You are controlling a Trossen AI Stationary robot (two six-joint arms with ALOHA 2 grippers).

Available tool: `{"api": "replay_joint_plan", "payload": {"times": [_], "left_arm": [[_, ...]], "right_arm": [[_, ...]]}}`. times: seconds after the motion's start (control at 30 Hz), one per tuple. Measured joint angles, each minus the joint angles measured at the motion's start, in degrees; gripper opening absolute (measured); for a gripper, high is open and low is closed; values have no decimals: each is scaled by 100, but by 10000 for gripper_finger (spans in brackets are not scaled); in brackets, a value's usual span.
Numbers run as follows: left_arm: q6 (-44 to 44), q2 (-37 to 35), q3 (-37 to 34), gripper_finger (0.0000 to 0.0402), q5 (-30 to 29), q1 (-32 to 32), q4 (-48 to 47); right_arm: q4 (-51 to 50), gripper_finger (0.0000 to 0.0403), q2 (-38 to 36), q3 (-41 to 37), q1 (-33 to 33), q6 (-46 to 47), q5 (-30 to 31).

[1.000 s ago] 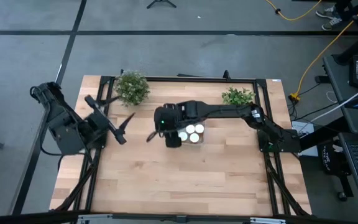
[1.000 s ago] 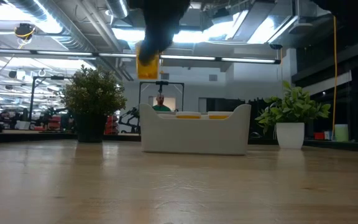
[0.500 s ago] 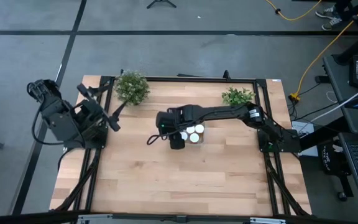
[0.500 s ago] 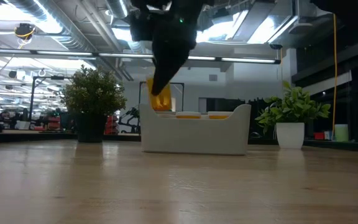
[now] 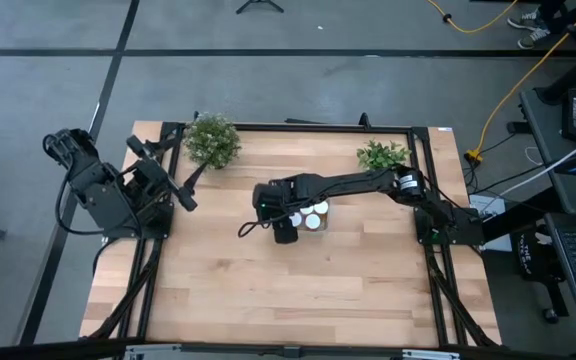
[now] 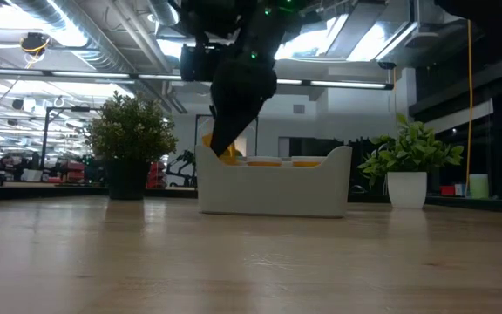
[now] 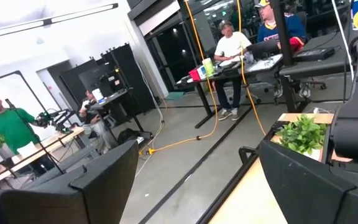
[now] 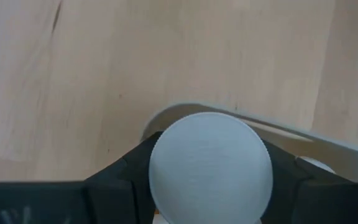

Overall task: Pick and place pill bottles into a basket
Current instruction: Put the orange pill bottle into the gray bin

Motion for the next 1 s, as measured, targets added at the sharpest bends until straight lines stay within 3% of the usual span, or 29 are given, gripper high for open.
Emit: {"api": "replay_joint_plan", "payload": {"times": [0.53,1.0], "left_arm": [[-28,53,0,331,20,0,13],[-26,53,0,331,201,0,7]], "right_arm": [[365,199,0,-322,-116,142,-399],[349,237,0,-322,-181,287,-580]]}}
